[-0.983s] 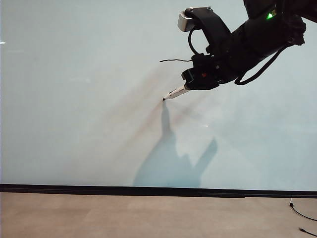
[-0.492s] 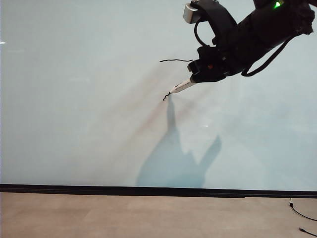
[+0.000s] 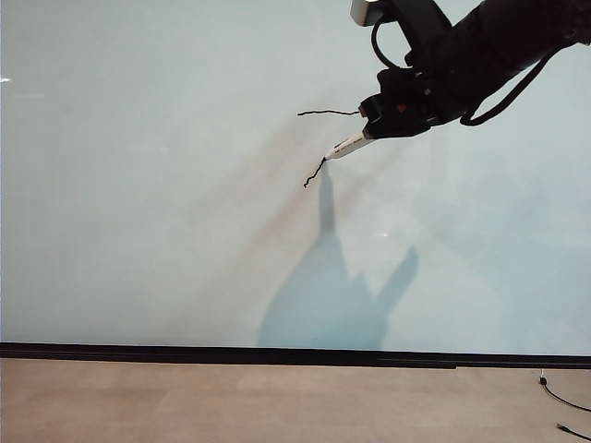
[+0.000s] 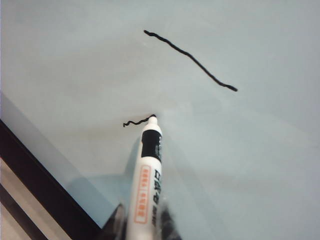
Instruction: Pick up the pen on the shelf to the right of the whiteboard and write the letter Z.
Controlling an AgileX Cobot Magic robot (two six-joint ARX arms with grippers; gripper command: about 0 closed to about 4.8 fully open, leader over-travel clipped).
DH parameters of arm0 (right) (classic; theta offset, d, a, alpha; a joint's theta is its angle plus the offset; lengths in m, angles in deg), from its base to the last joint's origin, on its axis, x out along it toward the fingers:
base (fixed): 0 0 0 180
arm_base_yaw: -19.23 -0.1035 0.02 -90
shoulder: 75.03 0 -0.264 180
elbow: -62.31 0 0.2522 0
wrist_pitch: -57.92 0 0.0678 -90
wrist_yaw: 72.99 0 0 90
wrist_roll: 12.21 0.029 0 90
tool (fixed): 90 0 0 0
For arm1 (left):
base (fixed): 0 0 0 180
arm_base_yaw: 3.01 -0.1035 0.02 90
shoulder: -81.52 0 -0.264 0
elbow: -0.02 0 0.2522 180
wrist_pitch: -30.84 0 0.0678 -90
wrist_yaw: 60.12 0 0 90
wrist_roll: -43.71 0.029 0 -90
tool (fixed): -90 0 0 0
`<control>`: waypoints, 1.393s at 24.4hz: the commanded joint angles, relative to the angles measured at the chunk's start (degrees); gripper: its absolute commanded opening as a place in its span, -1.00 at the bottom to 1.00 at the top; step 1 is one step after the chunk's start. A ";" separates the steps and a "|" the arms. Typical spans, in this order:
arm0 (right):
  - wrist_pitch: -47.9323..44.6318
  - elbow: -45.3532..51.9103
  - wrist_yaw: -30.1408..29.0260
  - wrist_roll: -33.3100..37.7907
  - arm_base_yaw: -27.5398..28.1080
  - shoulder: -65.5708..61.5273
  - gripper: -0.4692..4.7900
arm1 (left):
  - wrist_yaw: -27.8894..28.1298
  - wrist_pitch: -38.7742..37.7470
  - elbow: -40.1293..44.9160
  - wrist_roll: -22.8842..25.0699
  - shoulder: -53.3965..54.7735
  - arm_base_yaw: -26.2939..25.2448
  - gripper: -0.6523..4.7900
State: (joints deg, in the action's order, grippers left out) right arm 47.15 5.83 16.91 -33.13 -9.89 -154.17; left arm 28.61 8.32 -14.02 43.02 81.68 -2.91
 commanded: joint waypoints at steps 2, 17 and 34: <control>-0.94 -0.24 0.63 -0.33 0.11 1.05 -0.86 | -0.02 0.61 -0.11 0.24 0.02 0.02 -0.78; 0.79 -0.24 1.64 -0.46 0.85 4.04 -0.86 | -0.02 0.63 -0.11 0.24 0.02 0.02 -0.78; 2.38 -0.22 2.95 -1.60 1.64 7.21 -0.86 | -0.02 0.61 -0.11 0.24 0.02 0.02 -0.78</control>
State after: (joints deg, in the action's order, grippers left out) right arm 50.28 5.85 19.12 -34.60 -8.32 -147.57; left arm 28.63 8.30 -13.99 43.02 81.68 -2.91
